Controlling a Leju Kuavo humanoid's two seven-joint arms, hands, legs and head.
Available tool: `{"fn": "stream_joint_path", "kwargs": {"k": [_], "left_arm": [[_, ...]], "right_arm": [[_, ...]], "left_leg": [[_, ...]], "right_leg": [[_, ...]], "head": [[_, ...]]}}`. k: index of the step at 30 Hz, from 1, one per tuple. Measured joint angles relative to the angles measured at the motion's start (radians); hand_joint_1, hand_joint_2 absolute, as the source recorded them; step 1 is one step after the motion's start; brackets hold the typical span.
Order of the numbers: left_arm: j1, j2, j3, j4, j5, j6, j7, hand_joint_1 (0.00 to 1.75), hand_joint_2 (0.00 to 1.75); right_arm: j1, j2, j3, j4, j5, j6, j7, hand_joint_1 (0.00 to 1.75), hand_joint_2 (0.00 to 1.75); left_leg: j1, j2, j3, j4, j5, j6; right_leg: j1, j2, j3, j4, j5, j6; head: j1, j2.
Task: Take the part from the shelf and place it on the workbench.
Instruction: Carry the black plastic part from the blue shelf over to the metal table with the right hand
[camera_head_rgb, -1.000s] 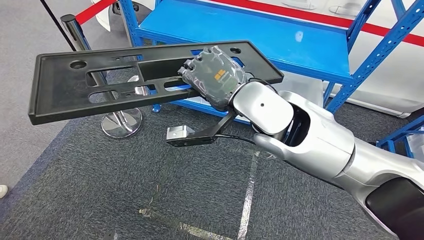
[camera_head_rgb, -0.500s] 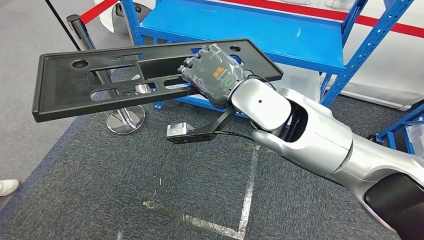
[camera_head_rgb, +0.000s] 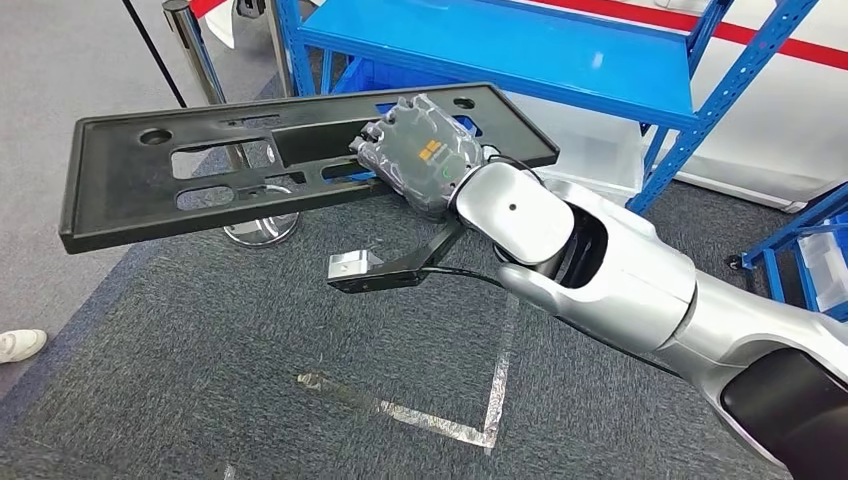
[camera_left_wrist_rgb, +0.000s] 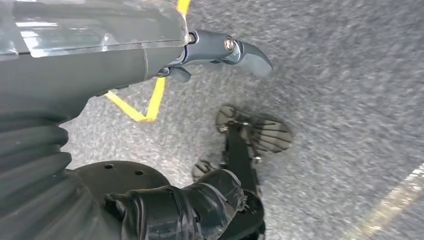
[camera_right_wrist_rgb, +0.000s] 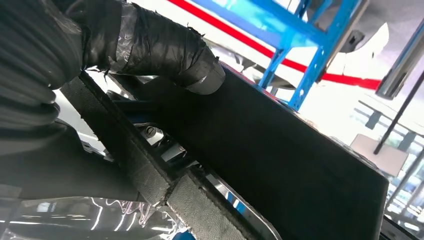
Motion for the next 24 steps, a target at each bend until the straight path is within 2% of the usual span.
{"fn": "stream_joint_path", "kwargs": {"k": [1, 2, 3, 4, 5, 6, 8, 9, 10, 12, 13, 14, 15, 16, 18, 19, 20, 23, 24], "left_arm": [[0.000, 0.000, 0.000, 0.000, 0.005, 0.002, 0.007, 0.00, 1.75], [0.000, -0.001, 0.000, 0.000, 0.009, 0.004, 0.014, 0.00, 1.75], [0.001, -0.002, 0.000, 0.000, 0.011, 0.005, 0.018, 0.00, 1.75], [0.001, -0.003, 0.000, 0.000, 0.012, 0.005, 0.020, 0.00, 1.75], [0.002, -0.004, 0.000, 0.000, 0.013, 0.005, 0.021, 0.00, 1.75], [0.002, -0.005, 0.000, 0.000, 0.014, 0.005, 0.021, 0.00, 1.75], [0.001, -0.005, 0.000, 0.000, 0.014, 0.005, 0.021, 0.00, 1.75], [0.001, -0.004, 0.000, 0.000, 0.014, 0.005, 0.019, 0.00, 1.75], [0.002, -0.004, 0.000, 0.000, 0.014, 0.005, 0.019, 0.00, 1.75], [0.005, -0.003, 0.000, 0.000, 0.013, 0.005, 0.018, 0.00, 1.75], [0.006, -0.003, 0.000, 0.000, 0.013, 0.005, 0.018, 0.00, 1.75], [0.007, -0.003, 0.000, 0.000, 0.013, 0.005, 0.018, 0.00, 1.75], [0.006, -0.002, 0.000, 0.000, 0.013, 0.005, 0.018, 0.00, 1.75], [0.006, -0.002, 0.000, 0.000, 0.013, 0.005, 0.018, 0.00, 1.75], [0.004, -0.001, 0.000, 0.000, 0.011, 0.005, 0.018, 0.00, 1.75], [0.003, -0.001, 0.000, 0.000, 0.010, 0.005, 0.018, 0.00, 1.75], [0.002, -0.001, 0.000, 0.000, 0.010, 0.005, 0.017, 0.00, 1.75], [0.003, -0.001, 0.000, 0.000, 0.007, 0.006, 0.018, 0.00, 1.75], [0.003, -0.001, 0.000, 0.000, 0.007, 0.006, 0.018, 0.00, 1.75]], "right_arm": [[0.000, 0.000, 0.000, 0.001, 0.000, 0.000, 0.000, 1.75, 1.75], [-0.001, 0.000, 0.000, 0.001, 0.000, 0.000, 0.000, 1.75, 1.75], [-0.003, 0.001, 0.000, 0.002, 0.000, 0.000, 0.000, 1.75, 1.75], [-0.005, 0.001, 0.000, 0.002, 0.000, 0.000, 0.001, 1.75, 1.75], [-0.008, 0.002, 0.000, 0.003, 0.000, 0.000, 0.001, 1.75, 1.75], [-0.011, 0.003, 0.000, 0.003, 0.000, 0.000, 0.002, 1.75, 1.75], [-0.014, 0.004, 0.000, 0.003, 0.000, 0.001, 0.002, 1.75, 1.75], [-0.015, 0.004, 0.000, 0.003, 0.000, 0.001, 0.002, 1.75, 1.75], [-0.015, 0.004, 0.000, 0.003, -0.001, 0.002, 0.002, 1.75, 1.75], [-0.016, 0.005, 0.000, 0.003, -0.002, 0.005, 0.003, 1.75, 1.75], [-0.015, 0.005, 0.000, 0.004, -0.002, 0.006, 0.003, 1.75, 1.75], [-0.014, 0.005, 0.000, 0.004, -0.003, 0.007, 0.003, 1.75, 1.75], [-0.013, 0.005, 0.000, 0.004, -0.003, 0.008, 0.003, 1.75, 1.75], [-0.013, 0.005, 0.000, 0.004, -0.003, 0.009, 0.003, 1.75, 1.75], [-0.014, 0.005, 0.000, 0.004, -0.004, 0.009, 0.003, 1.75, 1.75], [-0.014, 0.005, 0.000, 0.004, -0.004, 0.008, 0.004, 1.75, 1.75], [-0.015, 0.005, 0.000, 0.005, -0.005, 0.008, 0.004, 1.75, 1.75], [-0.013, 0.005, 0.000, 0.006, -0.008, 0.007, 0.005, 1.75, 1.75], [-0.013, 0.005, 0.000, 0.007, -0.008, 0.007, 0.005, 1.75, 1.75]], "left_leg": [[-0.003, 0.000, -0.014, -0.001, 0.011, 0.000], [-0.005, 0.000, -0.026, -0.002, 0.023, 0.001], [-0.007, 0.000, -0.033, -0.005, 0.034, -0.001], [-0.007, 0.001, -0.037, -0.010, 0.045, -0.004], [-0.003, 0.002, -0.037, -0.018, 0.058, -0.009], [-0.001, 0.004, -0.035, -0.029, 0.072, -0.017], [0.000, 0.005, -0.035, -0.053, 0.090, -0.030], [-0.002, 0.004, -0.038, -0.049, 0.076, -0.035], [-0.003, 0.004, -0.048, -0.025, 0.044, -0.039], [-0.001, 0.004, -0.077, 0.084, -0.043, -0.046], [0.001, 0.004, -0.090, 0.146, -0.067, -0.051], [0.003, 0.004, -0.096, 0.189, -0.070, -0.057], [0.006, 0.004, -0.086, 0.201, -0.056, -0.063], [0.010, 0.005, -0.058, 0.177, -0.035, -0.069], [0.014, 0.006, 0.015, 0.079, -0.030, -0.081], [0.014, 0.005, 0.037, 0.047, -0.038, -0.080], [0.014, 0.003, 0.044, 0.034, -0.052, -0.072], [0.013, 0.000, 0.032, 0.038, -0.053, -0.036], [0.013, 0.000, 0.030, 0.036, -0.049, -0.028]], "right_leg": [[0.005, 0.000, 0.034, -0.024, 0.035, -0.011], [0.013, 0.000, 0.080, -0.074, 0.053, -0.027], [0.021, -0.001, 0.137, -0.147, 0.047, -0.044], [0.028, -0.003, 0.188, -0.220, 0.024, -0.055], [0.033, -0.004, 0.220, -0.277, 0.003, -0.063], [0.037, -0.005, 0.236, -0.313, -0.004, -0.066], [0.035, -0.009, 0.235, -0.350, 0.028, -0.067], [0.032, -0.012, 0.236, -0.368, 0.044, -0.066], [0.026, -0.014, 0.234, -0.383, 0.061, -0.062], [0.021, -0.016, 0.218, -0.385, 0.079, -0.054], [0.018, -0.016, 0.205, -0.377, 0.085, -0.050], [0.016, -0.016, 0.192, -0.367, 0.088, -0.046], [0.012, -0.017, 0.177, -0.353, 0.089, -0.043], [0.008, -0.017, 0.161, -0.337, 0.088, -0.039], [0.002, -0.016, 0.127, -0.298, 0.082, -0.026], [0.003, -0.015, 0.113, -0.279, 0.078, -0.018], [0.006, -0.014, 0.102, -0.264, 0.075, -0.012], [0.007, -0.012, 0.088, -0.242, 0.071, -0.002], [0.005, -0.010, 0.081, -0.227, 0.058, 0.002]], "head": [[0.000, 0.000], [0.000, 0.000], [-0.001, 0.000], [-0.001, 0.000], [0.000, 0.000], [0.002, 0.000], [0.004, 0.000], [0.004, 0.000], [0.001, 0.000], [-0.001, 0.000], [-0.002, 0.000], [-0.002, 0.000], [-0.002, 0.000], [-0.002, 0.000], [-0.005, 0.000], [-0.007, 0.000], [-0.009, 0.000], [-0.010, 0.000], [-0.009, 0.000]]}}
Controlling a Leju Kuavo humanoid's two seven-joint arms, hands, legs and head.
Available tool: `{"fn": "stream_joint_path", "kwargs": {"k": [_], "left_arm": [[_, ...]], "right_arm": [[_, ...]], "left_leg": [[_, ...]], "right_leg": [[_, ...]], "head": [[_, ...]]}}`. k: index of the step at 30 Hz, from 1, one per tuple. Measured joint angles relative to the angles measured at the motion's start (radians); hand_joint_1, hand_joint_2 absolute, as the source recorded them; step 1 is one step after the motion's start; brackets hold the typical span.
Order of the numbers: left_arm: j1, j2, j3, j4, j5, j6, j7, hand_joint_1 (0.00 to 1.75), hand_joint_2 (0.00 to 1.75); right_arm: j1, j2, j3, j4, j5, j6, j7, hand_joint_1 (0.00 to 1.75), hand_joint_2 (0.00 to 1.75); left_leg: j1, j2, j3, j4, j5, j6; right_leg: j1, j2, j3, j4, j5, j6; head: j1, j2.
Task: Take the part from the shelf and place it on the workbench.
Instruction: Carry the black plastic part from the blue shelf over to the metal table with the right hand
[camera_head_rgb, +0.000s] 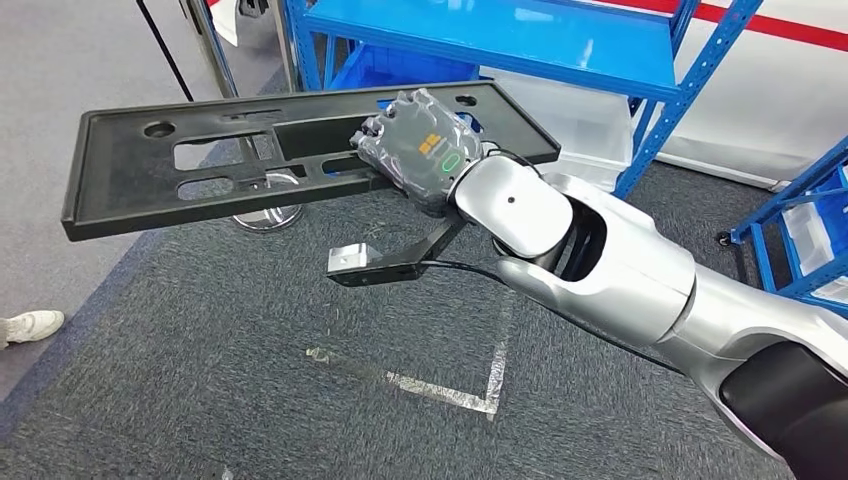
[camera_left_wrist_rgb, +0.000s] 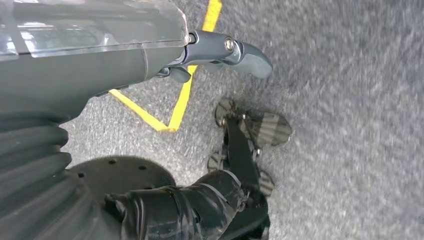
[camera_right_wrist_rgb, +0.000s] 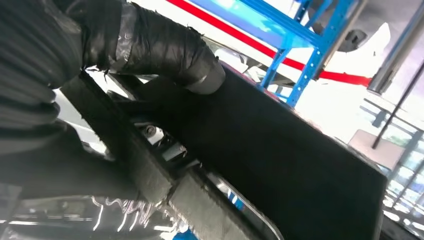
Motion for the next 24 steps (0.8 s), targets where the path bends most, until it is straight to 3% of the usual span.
{"fn": "stream_joint_path", "kwargs": {"k": [2, 4, 5, 6, 7, 9, 11, 13, 15, 17, 19, 21, 22, 24], "left_arm": [[0.000, 0.000, 0.000, 0.000, 0.000, 0.000, 0.001, 0.00, 1.75], [0.000, 0.001, 0.000, 0.000, 0.000, 0.000, 0.001, 0.00, 1.75], [0.001, 0.001, 0.000, 0.000, 0.000, 0.000, 0.002, 0.00, 1.75], [0.001, 0.001, 0.000, 0.000, 0.000, 0.000, 0.002, 0.00, 1.75], [0.001, 0.001, 0.000, 0.000, 0.000, 0.000, 0.002, 0.00, 1.75], [0.002, -0.001, 0.000, 0.000, 0.000, 0.000, 0.003, 0.00, 1.75], [0.002, -0.002, 0.000, 0.000, 0.000, -0.001, 0.003, 0.00, 1.75], [0.002, -0.002, 0.000, 0.000, 0.000, -0.001, 0.003, 0.00, 1.75], [0.002, -0.001, 0.000, 0.000, 0.000, -0.001, 0.004, 0.00, 1.75], [0.003, 0.000, 0.000, 0.000, 0.000, -0.001, 0.004, 0.00, 1.75], [0.004, 0.000, 0.000, 0.000, 0.000, -0.002, 0.004, 0.00, 1.75], [0.005, 0.000, 0.000, 0.000, 0.000, -0.002, 0.004, 0.00, 1.75], [0.005, 0.001, 0.000, 0.000, 0.000, -0.002, 0.004, 0.00, 1.75], [0.004, 0.002, 0.000, 0.000, 0.000, -0.002, 0.004, 0.00, 1.75]], "right_arm": [[0.000, -0.001, 0.000, 0.001, 0.000, 0.000, 0.000, 1.75, 1.75], [0.003, -0.001, 0.000, 0.003, 0.000, 0.000, 0.000, 1.75, 1.75], [0.006, -0.001, 0.000, 0.003, 0.000, 0.000, 0.000, 1.75, 1.75], [0.008, -0.001, 0.000, 0.004, 0.000, 0.000, 0.000, 1.75, 1.75], [0.009, -0.001, 0.000, 0.004, 0.000, 0.000, 0.000, 1.75, 1.75], [0.006, -0.001, 0.000, 0.005, 0.000, 0.000, 0.000, 1.75, 1.75], [0.001, -0.001, 0.000, 0.005, 0.000, 0.000, 0.000, 1.75, 1.75], [-0.001, -0.001, 0.000, 0.005, 0.001, 0.000, 0.000, 1.75, 1.75], [-0.002, -0.001, 0.000, 0.005, 0.001, 0.000, 0.000, 1.75, 1.75], [-0.003, 0.000, 0.000, 0.005, 0.003, 0.000, 0.000, 1.75, 1.75], [0.000, 0.000, 0.000, 0.006, 0.006, 0.000, 0.001, 1.75, 1.75], [0.006, 0.001, 0.000, 0.008, 0.007, 0.000, 0.001, 1.75, 1.75], [0.007, 0.001, 0.000, 0.009, 0.007, 0.000, 0.001, 1.75, 1.75], [0.007, 0.001, 0.000, 0.009, 0.009, 0.000, 0.001, 1.75, 1.75]], "left_leg": [[0.000, 0.000, -0.006, -0.006, 0.011, 0.014], [-0.002, 0.001, -0.016, -0.008, 0.020, 0.020], [-0.003, 0.000, -0.022, -0.008, 0.025, 0.021], [-0.005, 0.000, -0.026, -0.008, 0.029, 0.021], [-0.006, -0.001, -0.030, -0.008, 0.033, 0.021], [-0.007, -0.002, -0.033, -0.013, 0.042, 0.017], [-0.004, -0.001, -0.032, -0.025, 0.055, 0.005], [0.000, 0.001, -0.029, -0.042, 0.070, -0.011], [-0.002, 0.002, -0.029, -0.048, 0.071, -0.023], [-0.006, 0.003, -0.052, 0.004, 0.028, -0.028], [-0.007, 0.003, -0.093, 0.119, -0.038, -0.031], [-0.007, 0.003, -0.109, 0.183, -0.061, -0.035], [-0.007, 0.003, -0.092, 0.165, -0.048, -0.035], [-0.008, 0.003, -0.024, 0.055, -0.009, -0.032]], "right_leg": [[-0.003, 0.004, -0.031, 0.079, -0.059, 0.007], [-0.003, 0.005, -0.074, 0.192, -0.121, 0.012], [-0.003, 0.005, -0.084, 0.225, -0.132, 0.011], [-0.002, 0.006, -0.076, 0.223, -0.124, 0.008], [-0.001, 0.006, -0.051, 0.187, -0.103, 0.003], [0.006, 0.007, 0.028, 0.052, -0.052, -0.016], [0.017, 0.006, 0.073, -0.038, -0.025, -0.034], [0.023, 0.007, 0.072, -0.056, -0.012, -0.043], [0.016, 0.005, 0.080, -0.086, 0.010, -0.045], [0.009, 0.002, 0.087, -0.112, 0.030, -0.044], [0.013, 0.000, 0.079, -0.111, 0.036, -0.044], [0.016, 0.000, 0.066, -0.099, 0.036, -0.044], [0.016, 0.000, 0.058, -0.089, 0.035, -0.044], [0.016, 0.002, 0.043, -0.069, 0.030, -0.039]], "head": [[0.002, 0.000], [0.003, 0.000], [0.003, 0.000], [0.003, 0.000], [0.003, 0.000], [0.002, 0.000], [0.004, 0.000], [0.010, 0.000], [0.011, 0.000], [0.007, 0.000], [0.006, 0.000], [0.006, 0.000], [0.006, 0.000], [0.006, 0.000]]}}
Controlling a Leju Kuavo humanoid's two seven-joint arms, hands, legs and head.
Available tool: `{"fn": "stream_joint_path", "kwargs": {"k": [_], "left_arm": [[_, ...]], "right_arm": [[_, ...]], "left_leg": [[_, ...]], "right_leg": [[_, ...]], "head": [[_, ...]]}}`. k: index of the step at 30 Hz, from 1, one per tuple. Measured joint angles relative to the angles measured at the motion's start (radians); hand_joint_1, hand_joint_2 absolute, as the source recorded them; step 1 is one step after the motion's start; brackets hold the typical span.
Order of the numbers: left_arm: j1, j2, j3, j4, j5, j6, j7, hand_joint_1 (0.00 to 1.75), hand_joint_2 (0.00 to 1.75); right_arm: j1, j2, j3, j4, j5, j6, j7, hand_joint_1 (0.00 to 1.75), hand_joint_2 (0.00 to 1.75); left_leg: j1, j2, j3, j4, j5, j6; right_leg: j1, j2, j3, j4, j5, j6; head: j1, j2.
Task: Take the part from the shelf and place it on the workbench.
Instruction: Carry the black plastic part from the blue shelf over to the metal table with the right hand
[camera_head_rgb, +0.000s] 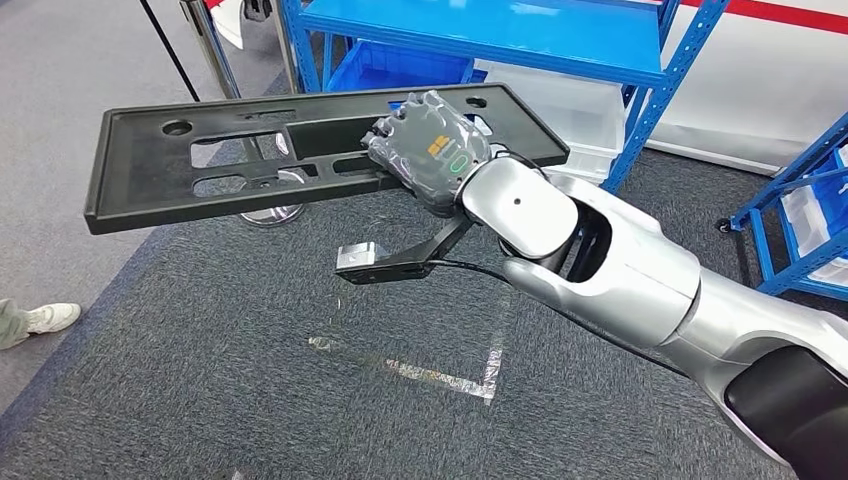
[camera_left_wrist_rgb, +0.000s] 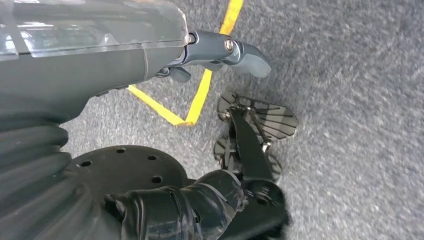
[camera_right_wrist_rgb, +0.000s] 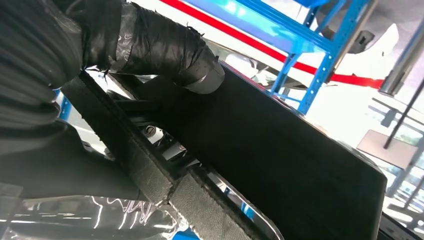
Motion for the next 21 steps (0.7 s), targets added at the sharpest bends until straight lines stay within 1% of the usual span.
{"fn": "stream_joint_path", "kwargs": {"k": [1, 2, 3, 4, 5, 6, 7, 8, 9, 10, 11, 12, 13, 14, 15, 16, 17, 18, 19, 21], "left_arm": [[0.000, 0.001, 0.000, 0.000, 0.000, 0.000, 0.000, 0.00, 1.75], [-0.001, 0.002, 0.000, 0.000, 0.000, 0.000, 0.000, 0.00, 1.75], [-0.001, 0.002, 0.000, 0.000, 0.000, -0.001, -0.001, 0.00, 1.75], [0.000, 0.003, 0.000, 0.000, 0.000, -0.001, -0.001, 0.00, 1.75], [0.000, 0.003, 0.000, 0.000, 0.000, -0.002, -0.001, 0.00, 1.75], [0.000, 0.002, 0.000, 0.000, 0.000, -0.003, -0.001, 0.00, 1.75], [0.000, 0.002, 0.000, 0.000, -0.001, -0.004, -0.001, 0.00, 1.75], [0.000, 0.002, 0.000, 0.000, -0.001, -0.005, -0.001, 0.00, 1.75], [0.000, 0.003, 0.000, 0.000, -0.001, -0.005, -0.001, 0.00, 1.75], [0.000, 0.003, 0.000, 0.000, -0.001, -0.005, -0.001, 0.00, 1.75], [0.000, 0.003, 0.000, 0.000, -0.002, -0.005, -0.001, 0.00, 1.75], [0.000, 0.004, 0.000, 0.000, -0.002, -0.005, -0.001, 0.00, 1.75], [0.000, 0.004, 0.000, 0.000, -0.002, -0.005, -0.001, 0.00, 1.75], [0.000, 0.004, 0.000, 0.000, -0.002, -0.005, -0.001, 0.00, 1.75], [0.000, 0.004, 0.000, 0.000, -0.002, -0.005, -0.001, 0.00, 1.75], [0.000, 0.003, 0.000, 0.000, -0.002, -0.006, -0.002, 0.00, 1.75], [-0.001, 0.003, 0.000, 0.000, -0.002, -0.006, -0.002, 0.00, 1.75], [-0.002, 0.003, 0.000, 0.000, -0.002, -0.006, -0.002, 0.00, 1.75], [-0.003, 0.003, 0.000, 0.000, -0.002, -0.006, -0.002, 0.00, 1.75], [-0.003, 0.003, 0.000, 0.000, -0.003, -0.007, -0.003, 0.00, 1.75]], "right_arm": [[0.000, 0.000, 0.000, 0.000, 0.001, 0.000, 0.000, 1.75, 1.75], [-0.001, 0.000, 0.000, 0.001, 0.002, 0.000, 0.000, 1.75, 1.75], [0.000, 0.000, 0.000, 0.001, 0.002, 0.000, 0.000, 1.75, 1.75], [0.000, 0.000, 0.000, 0.002, 0.003, 0.000, -0.001, 1.75, 1.75], [0.000, 0.000, 0.000, 0.002, 0.004, 0.000, -0.002, 1.75, 1.75], [-0.001, 0.000, 0.000, 0.002, 0.005, 0.000, -0.002, 1.75, 1.75], [-0.002, 0.000, 0.000, 0.002, 0.006, 0.000, -0.003, 1.75, 1.75], [-0.003, 0.000, 0.000, 0.002, 0.008, 0.000, -0.003, 1.75, 1.75], [-0.004, -0.001, 0.000, 0.003, 0.008, 0.000, -0.003, 1.75, 1.75], [-0.003, -0.001, 0.000, 0.004, 0.008, 0.001, -0.004, 1.75, 1.75], [-0.001, -0.001, 0.000, 0.004, 0.009, 0.001, -0.004, 1.75, 1.75], [0.002, -0.001, 0.000, 0.005, 0.009, 0.001, -0.004, 1.75, 1.75], [0.004, -0.001, 0.000, 0.006, 0.009, 0.001, -0.005, 1.75, 1.75], [0.004, -0.001, 0.000, 0.006, 0.009, 0.001, -0.005, 1.75, 1.75], [0.004, -0.002, 0.000, 0.006, 0.010, 0.001, -0.005, 1.75, 1.75], [0.003, -0.003, 0.000, 0.007, 0.010, 0.001, -0.006, 1.75, 1.75], [0.001, -0.003, 0.000, 0.008, 0.010, 0.002, -0.006, 1.75, 1.75], [-0.001, -0.004, 0.000, 0.009, 0.011, 0.002, -0.007, 1.75, 1.75], [-0.002, -0.004, 0.000, 0.009, 0.011, 0.002, -0.008, 1.75, 1.75], [-0.002, -0.004, 0.000, 0.010, 0.011, 0.003, -0.011, 1.75, 1.75]], "left_leg": [[-0.003, 0.000, 0.028, -0.050, 0.012, 0.005], [-0.005, -0.001, 0.043, -0.078, 0.015, 0.013], [-0.008, -0.002, 0.045, -0.085, 0.012, 0.020], [-0.010, -0.003, 0.045, -0.087, 0.017, 0.027], [-0.008, -0.003, 0.044, -0.090, 0.021, 0.035], [-0.005, -0.003, 0.046, -0.096, 0.025, 0.041], [-0.002, -0.002, 0.047, -0.102, 0.029, 0.048], [0.001, -0.002, 0.049, -0.108, 0.034, 0.053], [0.001, -0.001, 0.049, -0.111, 0.036, 0.055], [0.002, -0.001, 0.048, -0.112, 0.038, 0.057], [0.003, -0.001, 0.047, -0.112, 0.039, 0.057], [0.005, -0.002, 0.046, -0.112, 0.040, 0.056], [0.007, -0.006, 0.045, -0.112, 0.041, 0.053], [0.010, -0.011, 0.046, -0.112, 0.042, 0.050], [0.014, -0.017, 0.046, -0.112, 0.043, 0.045], [0.016, -0.022, 0.045, -0.113, 0.044, 0.039], [0.018, -0.027, 0.043, -0.115, 0.047, 0.031], [0.020, -0.032, 0.040, -0.117, 0.051, 0.023], [0.022, -0.036, 0.037, -0.120, 0.055, 0.014], [0.027, -0.046, 0.037, -0.131, 0.065, 0.000]], "right_leg": [[0.001, 0.001, -0.007, 0.011, -0.003, 0.004], [0.002, 0.001, -0.014, 0.019, -0.005, 0.008], [0.003, 0.002, -0.019, 0.023, -0.005, 0.012], [0.004, 0.002, -0.021, 0.024, -0.004, 0.016], [0.004, 0.002, -0.023, 0.023, -0.003, 0.020], [0.003, 0.004, -0.025, 0.027, -0.007, 0.024], [0.002, 0.005, -0.032, 0.042, -0.020, 0.029], [0.000, 0.007, -0.046, 0.074, -0.043, 0.034], [-0.004, 0.009, -0.068, 0.126, -0.073, 0.040], [-0.009, 0.009, -0.094, 0.188, -0.103, 0.045], [-0.015, 0.009, -0.119, 0.243, -0.123, 0.050], [-0.020, 0.009, -0.133, 0.275, -0.128, 0.055], [-0.025, 0.009, -0.129, 0.271, -0.115, 0.059], [-0.029, 0.010, -0.108, 0.230, -0.088, 0.061], [-0.033, 0.017, -0.074, 0.163, -0.053, 0.063], [-0.035, 0.031, -0.038, 0.096, -0.028, 0.063], [-0.034, 0.045, -0.011, 0.041, -0.012, 0.061], [-0.033, 0.055, 0.005, 0.008, -0.006, 0.060], [-0.029, 0.060, 0.009, -0.003, -0.009, 0.058], [-0.023, 0.050, 0.007, -0.005, -0.006, 0.054]], "head": [[0.000, 0.000], [0.001, 0.000], [0.001, 0.000], [0.001, 0.000], [0.002, 0.000], [0.002, 0.000], [0.003, 0.000], [0.005, 0.000], [0.006, 0.000], [0.007, 0.000], [0.006, 0.000], [0.006, 0.000], [0.006, 0.000], [0.006, 0.000], [0.007, 0.000], [0.007, 0.000], [0.009, 0.000], [0.009, 0.000], [0.010, 0.000], [0.010, 0.000]]}}
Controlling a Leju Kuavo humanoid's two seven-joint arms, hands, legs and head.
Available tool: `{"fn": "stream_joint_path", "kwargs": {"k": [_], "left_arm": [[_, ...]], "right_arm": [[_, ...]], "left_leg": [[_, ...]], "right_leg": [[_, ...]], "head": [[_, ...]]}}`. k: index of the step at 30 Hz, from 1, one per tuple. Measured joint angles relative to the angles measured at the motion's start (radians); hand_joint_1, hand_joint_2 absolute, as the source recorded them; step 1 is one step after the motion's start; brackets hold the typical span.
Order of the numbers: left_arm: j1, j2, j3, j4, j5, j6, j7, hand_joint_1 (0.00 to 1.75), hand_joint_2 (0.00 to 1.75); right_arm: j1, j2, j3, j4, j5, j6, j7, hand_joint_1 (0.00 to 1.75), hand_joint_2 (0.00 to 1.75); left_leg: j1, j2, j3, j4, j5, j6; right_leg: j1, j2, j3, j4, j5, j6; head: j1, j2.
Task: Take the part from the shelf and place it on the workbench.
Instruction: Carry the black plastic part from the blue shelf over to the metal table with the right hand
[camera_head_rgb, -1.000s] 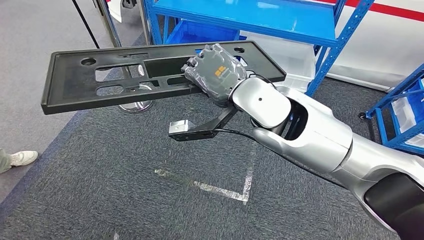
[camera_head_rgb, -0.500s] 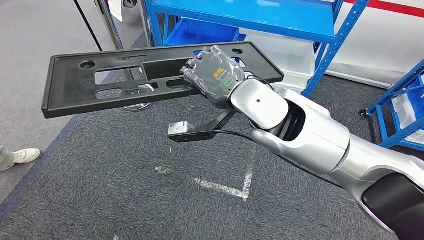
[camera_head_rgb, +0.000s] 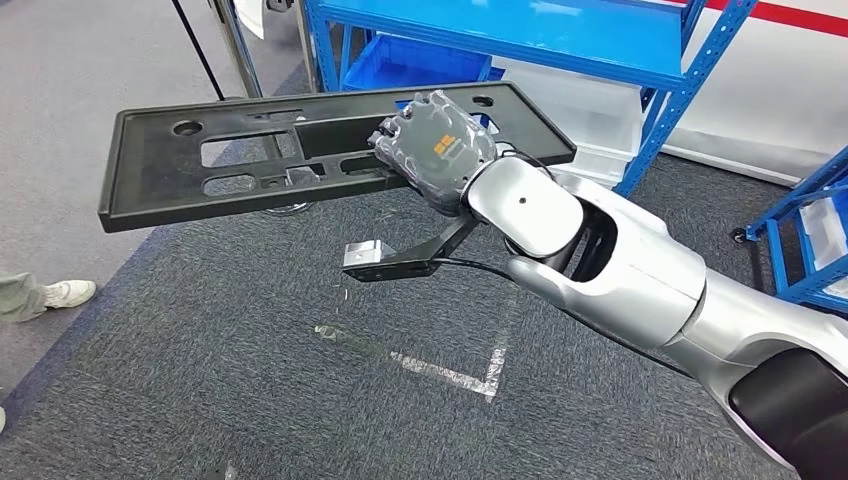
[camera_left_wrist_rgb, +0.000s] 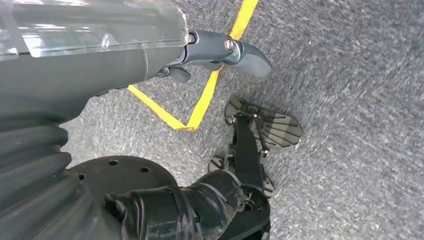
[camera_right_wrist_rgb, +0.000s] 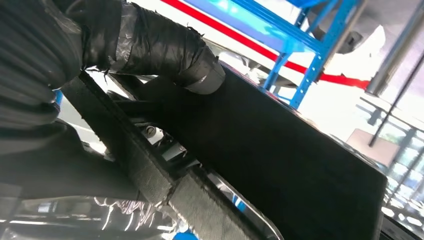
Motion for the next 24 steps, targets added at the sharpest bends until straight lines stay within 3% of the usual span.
{"fn": "stream_joint_path", "kwargs": {"k": [3, 5, 7, 8, 9, 10, 12, 14, 16, 18, 20, 22, 23, 24], "left_arm": [[0.003, 0.001, 0.000, 0.000, 0.000, -0.001, -0.001, 0.00, 1.75], [0.003, 0.001, 0.000, 0.000, -0.001, -0.001, -0.002, 0.00, 1.75], [0.003, 0.001, 0.000, 0.000, -0.001, -0.002, -0.003, 0.00, 1.75], [0.003, 0.001, 0.000, 0.000, -0.002, -0.002, -0.004, 0.00, 1.75], [0.004, 0.001, 0.000, 0.000, -0.002, -0.003, -0.004, 0.00, 1.75], [0.005, 0.001, 0.000, 0.000, -0.002, -0.003, -0.004, 0.00, 1.75], [0.005, 0.001, 0.000, 0.000, -0.002, -0.004, -0.005, 0.00, 1.75], [0.002, 0.001, 0.000, 0.000, -0.002, -0.004, -0.005, 0.00, 1.75], [0.001, 0.001, 0.000, 0.000, -0.002, -0.004, -0.004, 0.00, 1.75], [0.003, 0.001, 0.000, 0.000, -0.002, -0.004, -0.002, 0.00, 1.75], [0.004, 0.001, 0.000, 0.000, -0.001, -0.004, -0.001, 0.00, 1.75], [0.004, 0.002, 0.000, 0.000, -0.001, -0.004, 0.000, 0.00, 1.75], [0.003, 0.002, 0.000, 0.000, -0.001, -0.004, 0.000, 0.00, 1.75], [0.004, 0.002, 0.000, 0.000, -0.001, -0.004, 0.000, 0.00, 1.75]], "right_arm": [[-0.004, 0.002, 0.000, 0.001, 0.002, 0.000, -0.001, 1.75, 1.75], [-0.008, 0.003, 0.000, 0.003, 0.007, 0.000, -0.001, 1.75, 1.75], [-0.007, 0.003, 0.000, 0.006, 0.011, 0.000, -0.002, 1.75, 1.75], [-0.005, 0.003, 0.000, 0.007, 0.012, 0.000, -0.002, 1.75, 1.75], [-0.004, 0.003, 0.000, 0.009, 0.013, 0.000, -0.003, 1.75, 1.75], [-0.003, 0.003, 0.000, 0.010, 0.014, 0.000, -0.003, 1.75, 1.75], [-0.003, 0.003, 0.000, 0.012, 0.015, -0.001, -0.004, 1.75, 1.75], [-0.005, 0.003, 0.000, 0.013, 0.016, -0.001, -0.004, 1.75, 1.75], [-0.006, 0.002, 0.000, 0.015, 0.017, -0.001, -0.004, 1.75, 1.75], [-0.006, 0.002, 0.000, 0.015, 0.017, 0.000, -0.004, 1.75, 1.75], [-0.005, 0.002, 0.000, 0.016, 0.018, 0.000, -0.004, 1.75, 1.75], [-0.003, 0.002, 0.000, 0.018, 0.019, 0.000, -0.004, 1.75, 1.75], [0.000, 0.002, 0.000, 0.019, 0.019, 0.000, -0.004, 1.75, 1.75], [0.003, 0.002, 0.000, 0.019, 0.020, 0.000, -0.004, 1.75, 1.75]], "left_leg": [[0.002, 0.002, 0.001, -0.013, 0.004, -0.019], [-0.002, 0.026, -0.040, 0.072, -0.050, -0.017], [-0.009, 0.039, -0.102, 0.215, -0.119, -0.013], [-0.013, 0.040, -0.118, 0.257, -0.131, -0.011], [-0.016, 0.041, -0.114, 0.261, -0.125, -0.008], [-0.019, 0.044, -0.090, 0.227, -0.104, -0.005], [-0.026, 0.073, -0.011, 0.098, -0.056, 0.001], [-0.032, 0.095, 0.031, 0.019, -0.040, 0.015], [-0.033, 0.082, 0.028, 0.013, -0.042, 0.033], [-0.031, 0.063, 0.025, 0.014, -0.038, 0.043], [-0.030, 0.044, 0.022, 0.013, -0.034, 0.050], [-0.033, 0.022, 0.019, 0.013, -0.032, 0.053], [-0.035, 0.011, 0.018, 0.013, -0.031, 0.053], [-0.038, -0.002, 0.018, 0.013, -0.031, 0.053]], "right_leg": [[-0.002, -0.023, 0.011, -0.026, 0.017, -0.020], [-0.003, -0.043, 0.017, -0.044, 0.029, -0.034], [0.005, -0.061, 0.013, -0.046, 0.032, -0.039], [0.009, -0.069, 0.010, -0.045, 0.032, -0.039], [0.012, -0.077, 0.008, -0.044, 0.033, -0.040], [0.015, -0.084, 0.006, -0.042, 0.033, -0.040], [0.019, -0.098, 0.002, -0.030, 0.028, -0.035], [0.026, -0.110, -0.005, -0.016, 0.022, -0.028], [0.031, -0.126, -0.008, -0.010, 0.019, -0.024], [0.027, -0.119, -0.012, 0.005, 0.003, -0.017], [0.019, -0.080, -0.045, 0.086, -0.050, -0.006], [0.017, -0.056, -0.106, 0.219, -0.113, -0.001], [0.017, -0.052, -0.128, 0.265, -0.124, -0.001], [0.019, -0.050, -0.135, 0.274, -0.116, -0.005]], "head": [[-0.002, 0.000], [-0.009, 0.000], [-0.014, 0.000], [-0.014, 0.000], [-0.014, 0.000], [-0.014, 0.000], [-0.015, 0.000], [-0.014, 0.000], [-0.012, 0.000], [-0.011, 0.000], [-0.009, 0.000], [-0.009, 0.000], [-0.009, 0.000], [-0.009, 0.000]]}}
